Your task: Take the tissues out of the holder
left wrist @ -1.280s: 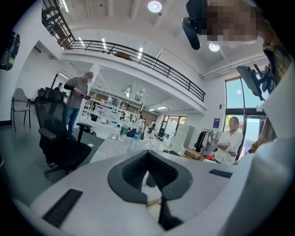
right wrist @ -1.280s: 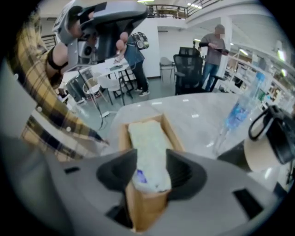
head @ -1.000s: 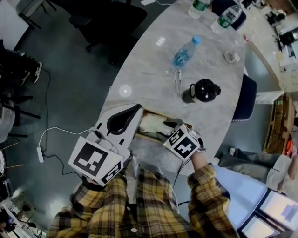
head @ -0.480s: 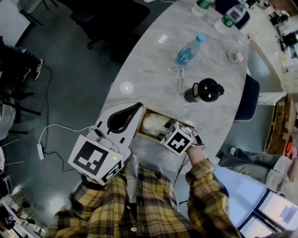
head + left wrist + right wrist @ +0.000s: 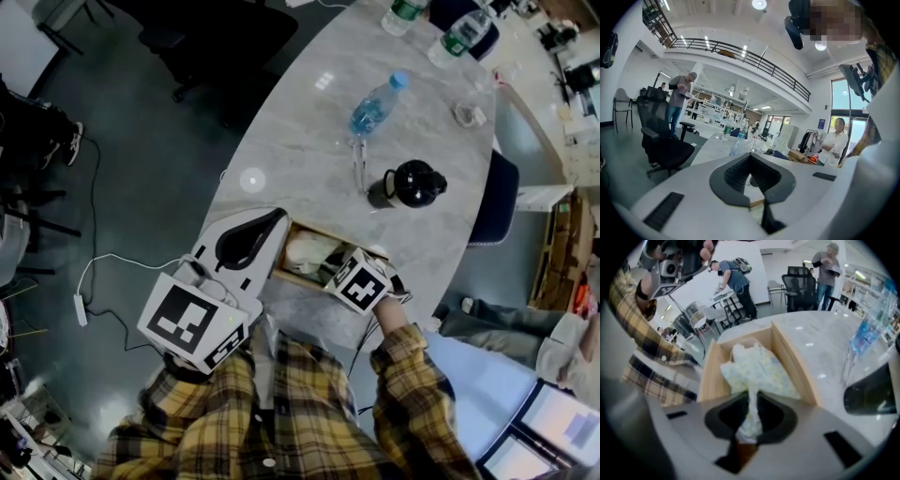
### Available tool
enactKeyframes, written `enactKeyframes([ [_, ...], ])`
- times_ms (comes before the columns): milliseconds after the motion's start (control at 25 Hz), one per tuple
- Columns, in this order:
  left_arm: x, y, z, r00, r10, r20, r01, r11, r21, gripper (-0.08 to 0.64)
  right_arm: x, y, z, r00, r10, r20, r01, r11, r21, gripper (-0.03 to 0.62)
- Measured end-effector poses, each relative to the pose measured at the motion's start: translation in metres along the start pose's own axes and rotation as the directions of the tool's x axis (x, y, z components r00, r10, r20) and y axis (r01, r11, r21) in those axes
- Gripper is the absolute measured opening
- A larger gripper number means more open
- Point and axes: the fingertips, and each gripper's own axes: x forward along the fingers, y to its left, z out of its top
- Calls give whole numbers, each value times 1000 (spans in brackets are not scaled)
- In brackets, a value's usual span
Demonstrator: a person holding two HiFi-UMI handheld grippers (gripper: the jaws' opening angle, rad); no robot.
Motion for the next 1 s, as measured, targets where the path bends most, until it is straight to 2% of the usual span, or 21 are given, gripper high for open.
enactKeyframes([
  [240,-2,4,7,1000,0,13,-1,1000,5,17,-11,3,6,1000,-22,14,22,999,-25,60],
  [480,-2,1,16,999,-10,31,10,1000,15,18,-30,5,13,995,-61,75,63,998,-30,58],
  [1000,5,-26,44,993,-89,77,84,994,64,18,-92,18,31,961,-154,228,156,988,9,58],
])
